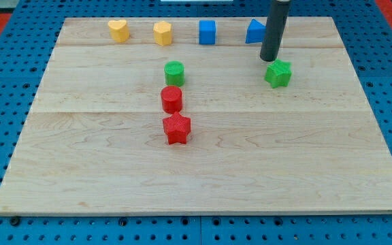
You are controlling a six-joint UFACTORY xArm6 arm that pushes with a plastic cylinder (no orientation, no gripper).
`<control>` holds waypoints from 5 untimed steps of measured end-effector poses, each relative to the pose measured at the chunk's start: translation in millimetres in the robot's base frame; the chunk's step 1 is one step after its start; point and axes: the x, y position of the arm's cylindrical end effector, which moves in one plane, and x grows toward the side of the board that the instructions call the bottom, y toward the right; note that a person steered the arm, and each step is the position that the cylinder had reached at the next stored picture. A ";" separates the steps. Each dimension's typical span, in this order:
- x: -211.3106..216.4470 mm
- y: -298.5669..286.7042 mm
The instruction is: Slide the blue cube close to the blue triangle
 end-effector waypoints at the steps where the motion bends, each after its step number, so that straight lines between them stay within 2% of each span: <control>1: 0.0 -1.3; 2: -0.1 -1.3; 4: -0.9 -73.3; 5: -0.9 -73.6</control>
